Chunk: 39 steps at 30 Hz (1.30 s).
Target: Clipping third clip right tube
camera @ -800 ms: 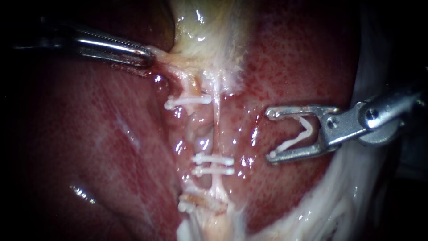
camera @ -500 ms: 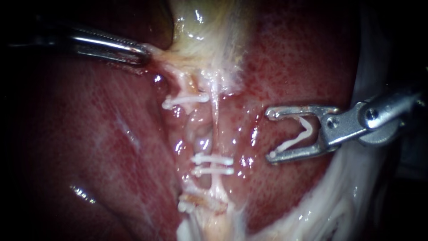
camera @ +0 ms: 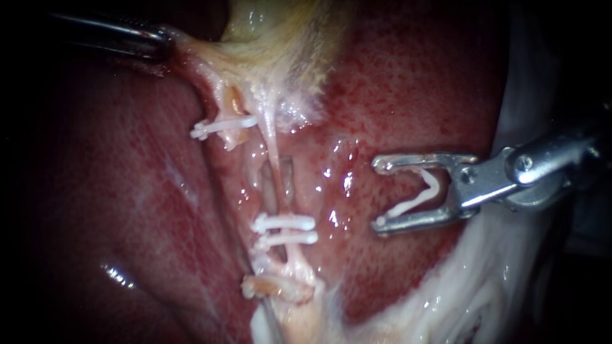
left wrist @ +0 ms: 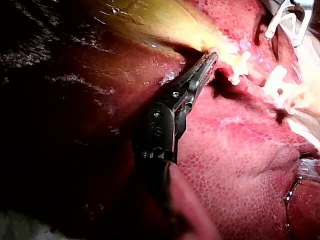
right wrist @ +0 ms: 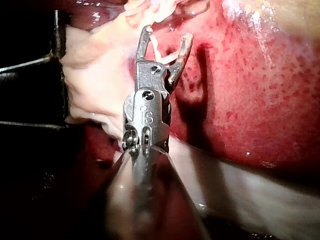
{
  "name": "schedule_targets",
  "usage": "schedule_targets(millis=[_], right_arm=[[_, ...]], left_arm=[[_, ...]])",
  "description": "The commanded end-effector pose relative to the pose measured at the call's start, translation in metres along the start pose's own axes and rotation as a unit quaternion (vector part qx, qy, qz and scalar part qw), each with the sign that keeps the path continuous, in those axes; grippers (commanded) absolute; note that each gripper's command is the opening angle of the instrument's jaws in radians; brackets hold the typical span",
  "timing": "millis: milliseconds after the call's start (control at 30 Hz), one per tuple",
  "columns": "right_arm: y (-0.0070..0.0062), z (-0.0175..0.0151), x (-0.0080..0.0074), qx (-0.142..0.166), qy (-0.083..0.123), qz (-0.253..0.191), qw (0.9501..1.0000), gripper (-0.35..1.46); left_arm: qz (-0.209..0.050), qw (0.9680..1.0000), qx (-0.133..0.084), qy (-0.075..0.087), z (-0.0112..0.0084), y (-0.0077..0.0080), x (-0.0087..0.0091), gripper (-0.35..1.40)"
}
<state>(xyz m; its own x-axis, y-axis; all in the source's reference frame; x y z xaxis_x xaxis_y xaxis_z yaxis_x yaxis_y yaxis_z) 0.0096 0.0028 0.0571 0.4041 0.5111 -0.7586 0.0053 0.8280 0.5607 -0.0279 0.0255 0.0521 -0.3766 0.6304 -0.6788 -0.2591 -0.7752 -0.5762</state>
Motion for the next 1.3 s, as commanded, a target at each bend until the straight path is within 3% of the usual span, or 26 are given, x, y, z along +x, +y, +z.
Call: schedule_targets(millis=[33,167,333,567,733,867,1100,1300], right_arm=[[0.0001,0.0007,-0.0001,0.002,0.002,0.011,0.9999,0.49],[0.0008,0.0033,-0.0005,0.002,0.007,0.044,0.9990,0.49],[0.0021,0.0054,-0.0005,0.008,0.029,0.085,0.9959,0.49],[0.0042,0.0082,-0.0004,0.019,0.052,0.132,0.9898,0.49],[0.0047,0.0099,-0.0006,0.040,0.075,0.160,0.9833,0.49],[0.0051,0.0111,0.0000,0.064,0.107,0.182,0.9754,0.49],[0.0042,0.0109,0.0018,0.124,0.165,0.211,0.9555,0.49],[0.0034,0.0102,0.0038,0.155,0.184,0.218,0.9459,0.49]], left_arm=[[0.000,1.0000,0.000,0.000,0.0001,0.0000,0.0000,-0.35],[0.000,1.0000,0.001,0.000,0.0001,0.0000,-0.0001,-0.35],[0.000,1.0000,0.001,0.000,0.0001,0.0001,-0.0001,-0.35],[0.000,1.0000,0.001,0.000,0.0002,0.0001,-0.0002,-0.35],[0.000,1.0000,0.001,0.000,0.0003,0.0001,-0.0002,-0.35],[0.000,1.0000,0.002,0.000,0.0004,0.0001,-0.0002,-0.35],[0.000,1.0000,0.002,0.000,0.0005,0.0001,-0.0002,-0.35],[0.001,1.0000,0.002,0.000,0.0005,0.0001,-0.0002,-0.35]])
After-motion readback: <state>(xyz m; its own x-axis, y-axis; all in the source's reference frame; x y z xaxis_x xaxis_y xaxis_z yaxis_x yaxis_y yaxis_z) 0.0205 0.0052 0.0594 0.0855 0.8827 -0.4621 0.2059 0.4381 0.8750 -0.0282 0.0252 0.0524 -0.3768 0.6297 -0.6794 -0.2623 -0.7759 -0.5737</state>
